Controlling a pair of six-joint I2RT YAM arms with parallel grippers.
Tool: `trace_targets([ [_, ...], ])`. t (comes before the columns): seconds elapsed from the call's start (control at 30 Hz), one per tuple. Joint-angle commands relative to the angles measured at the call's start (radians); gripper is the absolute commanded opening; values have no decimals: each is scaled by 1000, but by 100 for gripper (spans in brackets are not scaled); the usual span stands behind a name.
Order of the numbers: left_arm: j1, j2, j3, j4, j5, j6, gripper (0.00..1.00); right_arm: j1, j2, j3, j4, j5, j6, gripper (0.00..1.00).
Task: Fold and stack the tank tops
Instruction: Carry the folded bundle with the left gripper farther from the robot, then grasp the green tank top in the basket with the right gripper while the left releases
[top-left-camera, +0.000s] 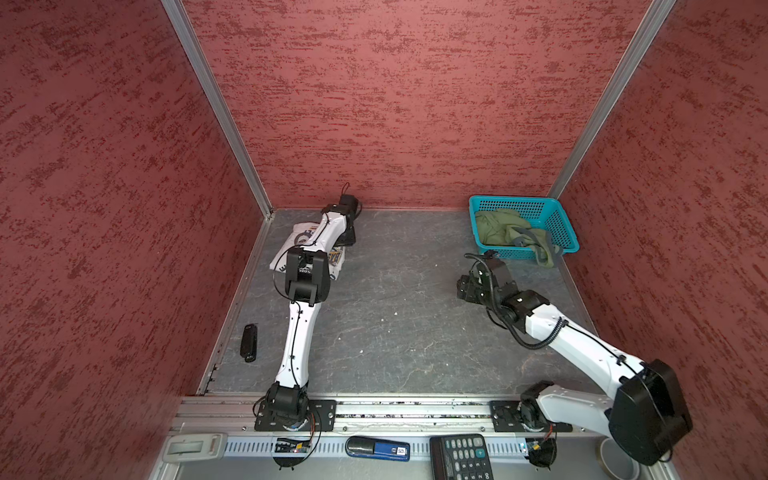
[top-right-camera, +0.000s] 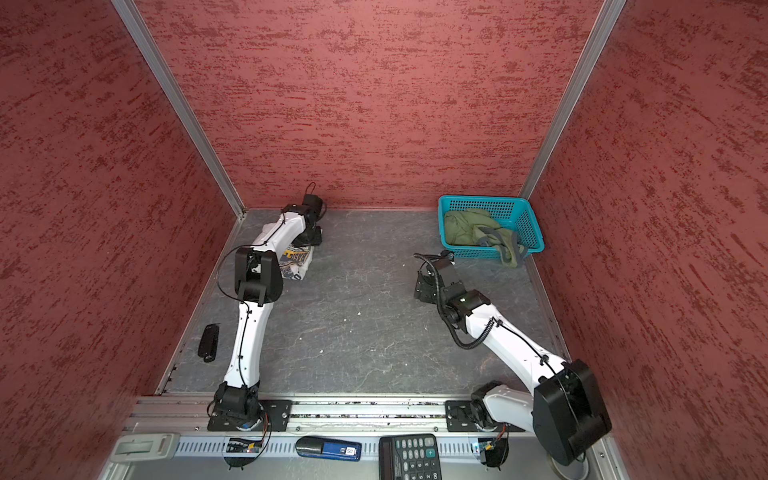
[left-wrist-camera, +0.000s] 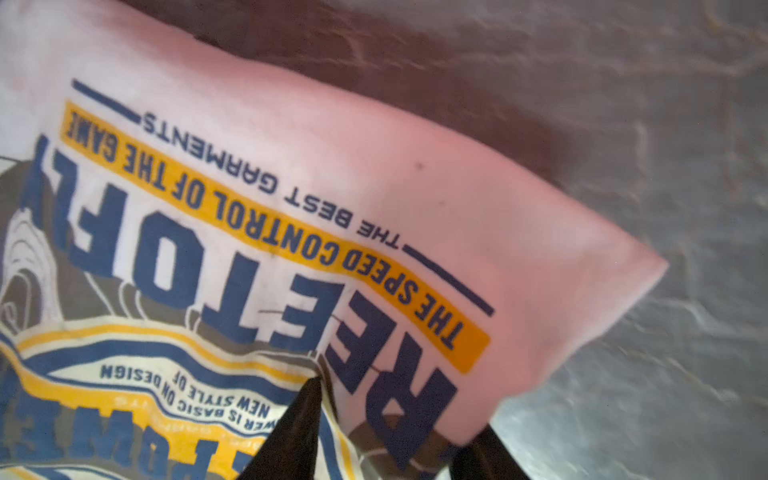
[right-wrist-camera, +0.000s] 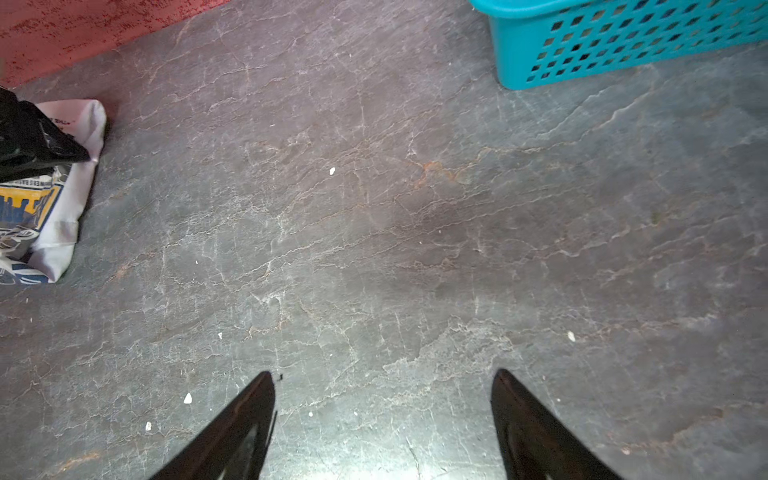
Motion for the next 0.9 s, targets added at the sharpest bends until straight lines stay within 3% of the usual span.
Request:
trace_targets([
  [0.0, 44, 35, 76, -16, 33, 24, 49, -8, -22, 22, -40, 41, -10, 83],
  [0.13, 81, 37, 123, -22, 79, 19, 50, -19, -21, 61, -57, 77, -38, 84],
  [0.33, 64, -142, -6, -4, 109, 1, 66, -127, 85, 237, -82, 169, -111, 88],
  [0.67, 25, -843, -804, 414, 300, -105, 85, -390, 595, 759, -204, 221, -210, 91],
  [0.87, 64, -1124, -1202, 658, 491, -217, 90, -462, 857, 1001, -280, 250, -248, 97],
])
